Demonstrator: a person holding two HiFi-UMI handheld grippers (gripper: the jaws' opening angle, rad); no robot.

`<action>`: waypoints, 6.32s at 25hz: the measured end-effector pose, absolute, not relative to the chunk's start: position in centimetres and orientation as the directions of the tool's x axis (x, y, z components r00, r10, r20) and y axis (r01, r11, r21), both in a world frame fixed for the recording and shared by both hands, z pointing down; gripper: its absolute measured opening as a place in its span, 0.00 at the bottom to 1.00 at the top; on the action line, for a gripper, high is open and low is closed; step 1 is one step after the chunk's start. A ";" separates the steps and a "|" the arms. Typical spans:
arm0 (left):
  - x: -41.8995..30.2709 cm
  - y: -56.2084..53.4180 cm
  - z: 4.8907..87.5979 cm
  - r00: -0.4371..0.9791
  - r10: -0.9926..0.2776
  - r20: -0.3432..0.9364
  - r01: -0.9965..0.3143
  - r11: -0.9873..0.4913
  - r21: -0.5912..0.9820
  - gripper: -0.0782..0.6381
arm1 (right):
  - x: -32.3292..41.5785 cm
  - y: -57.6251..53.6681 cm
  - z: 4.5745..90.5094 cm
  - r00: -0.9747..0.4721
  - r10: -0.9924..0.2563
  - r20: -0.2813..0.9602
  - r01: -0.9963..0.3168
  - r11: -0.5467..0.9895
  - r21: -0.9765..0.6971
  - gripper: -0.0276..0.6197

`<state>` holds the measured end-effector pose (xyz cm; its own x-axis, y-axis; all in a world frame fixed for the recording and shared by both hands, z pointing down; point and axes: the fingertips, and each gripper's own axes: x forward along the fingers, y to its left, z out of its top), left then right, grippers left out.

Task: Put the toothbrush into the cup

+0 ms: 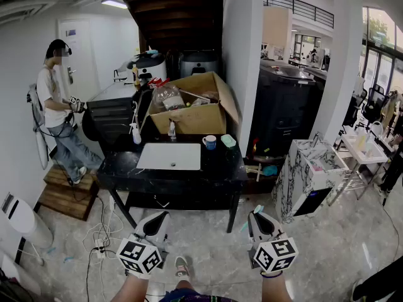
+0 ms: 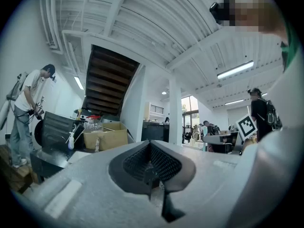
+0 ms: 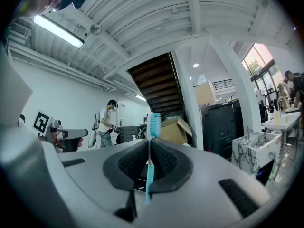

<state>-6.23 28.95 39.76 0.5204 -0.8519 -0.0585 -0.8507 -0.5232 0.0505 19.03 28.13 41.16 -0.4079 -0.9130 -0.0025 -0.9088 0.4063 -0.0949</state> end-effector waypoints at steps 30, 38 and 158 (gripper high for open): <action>-7.5 29.1 40.1 0.528 -0.847 -0.063 -0.846 -0.531 0.056 0.13 | 17.5 28.1 40.6 -0.398 -0.917 -0.038 -0.911 0.400 -0.105 0.07; -8.3 27.3 39.7 0.512 -0.856 -0.070 -0.855 -0.516 0.059 0.13 | 16.4 25.7 40.1 -0.424 -0.905 -0.045 -0.898 0.426 -0.105 0.07; -10.0 -33.1 42.5 0.509 -0.861 0.022 -0.857 -0.504 0.101 0.13 | 9.5 -40.1 41.7 -0.539 -0.842 -0.001 -0.833 0.533 -0.149 0.07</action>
